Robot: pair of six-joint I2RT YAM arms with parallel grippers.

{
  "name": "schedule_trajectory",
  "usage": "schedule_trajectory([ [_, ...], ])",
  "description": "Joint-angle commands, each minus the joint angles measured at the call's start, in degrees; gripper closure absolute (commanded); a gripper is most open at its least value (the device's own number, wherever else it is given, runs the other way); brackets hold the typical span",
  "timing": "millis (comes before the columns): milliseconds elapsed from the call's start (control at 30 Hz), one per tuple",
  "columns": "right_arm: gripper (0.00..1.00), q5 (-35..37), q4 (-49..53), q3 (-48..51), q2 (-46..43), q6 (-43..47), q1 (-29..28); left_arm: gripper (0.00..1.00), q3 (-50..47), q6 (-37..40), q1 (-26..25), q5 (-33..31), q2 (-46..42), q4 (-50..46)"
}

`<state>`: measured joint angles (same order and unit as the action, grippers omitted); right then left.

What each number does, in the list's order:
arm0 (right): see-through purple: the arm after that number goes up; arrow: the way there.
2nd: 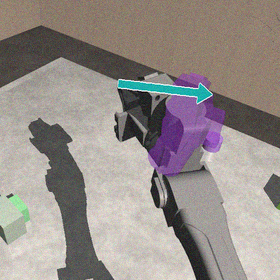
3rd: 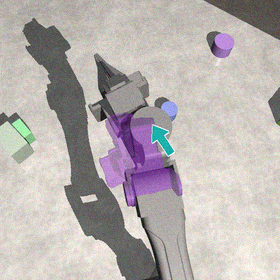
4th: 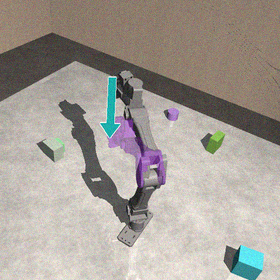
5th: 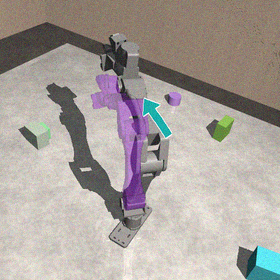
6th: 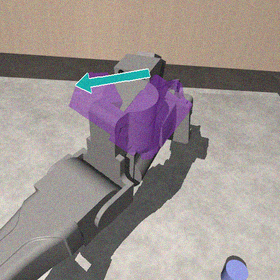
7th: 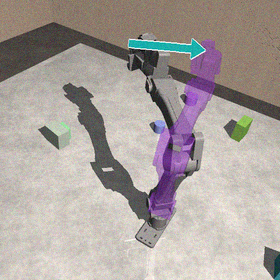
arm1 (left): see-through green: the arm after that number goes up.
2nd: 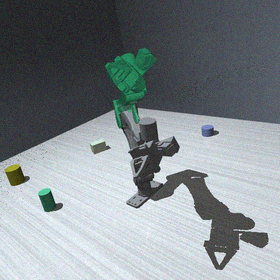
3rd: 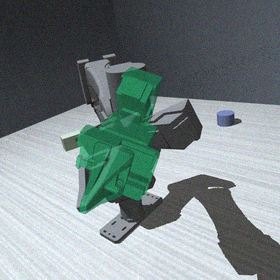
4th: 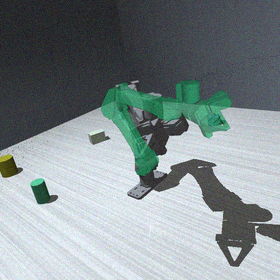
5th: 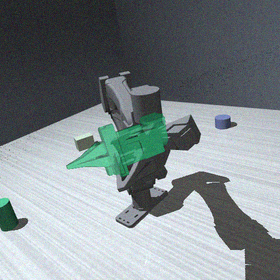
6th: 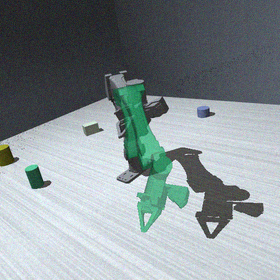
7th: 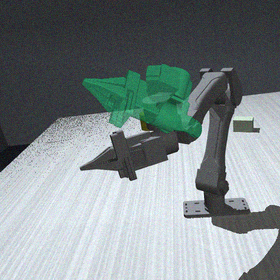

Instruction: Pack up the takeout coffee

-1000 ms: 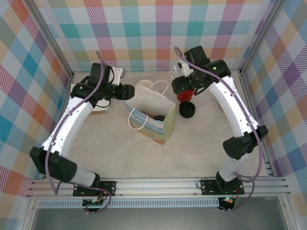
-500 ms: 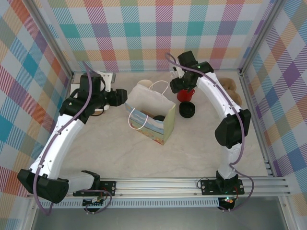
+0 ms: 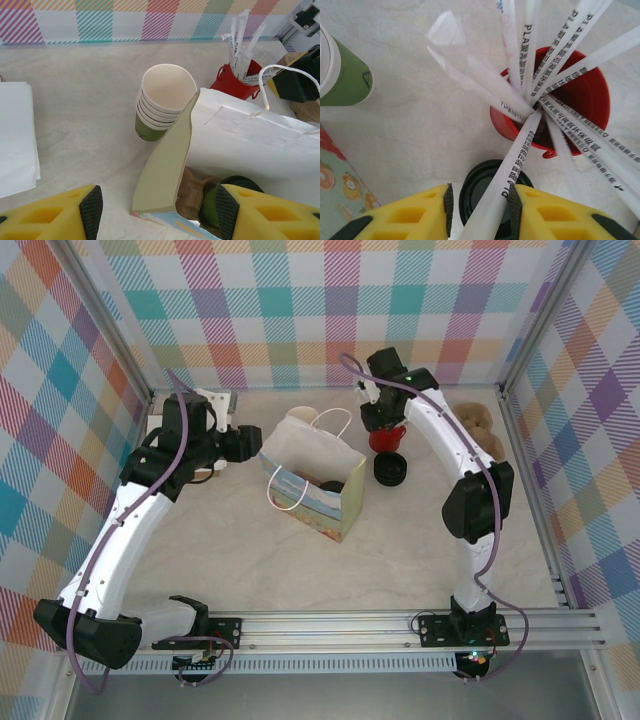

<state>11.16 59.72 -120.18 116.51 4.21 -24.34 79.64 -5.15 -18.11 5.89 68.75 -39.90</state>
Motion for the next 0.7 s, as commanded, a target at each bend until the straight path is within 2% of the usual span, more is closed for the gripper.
schedule_trajectory([
  [0, 0.74, 2.11, 1.95, -3.14, -1.10, 0.88, 0.26, 0.37, -0.68, -0.13, 0.62, -0.80, -0.69, 1.13],
  [233, 0.85, 6.96, 5.80, -7.46, -2.09, 4.65, 0.26, 0.37, -0.55, 0.05, 0.70, -1.59, -0.72, 1.44],
  [667, 0.86, 9.57, 13.90, -14.29, -8.50, 5.03, 0.25, 0.35, -1.47, 0.18, 0.70, -3.31, -1.68, 3.39],
])
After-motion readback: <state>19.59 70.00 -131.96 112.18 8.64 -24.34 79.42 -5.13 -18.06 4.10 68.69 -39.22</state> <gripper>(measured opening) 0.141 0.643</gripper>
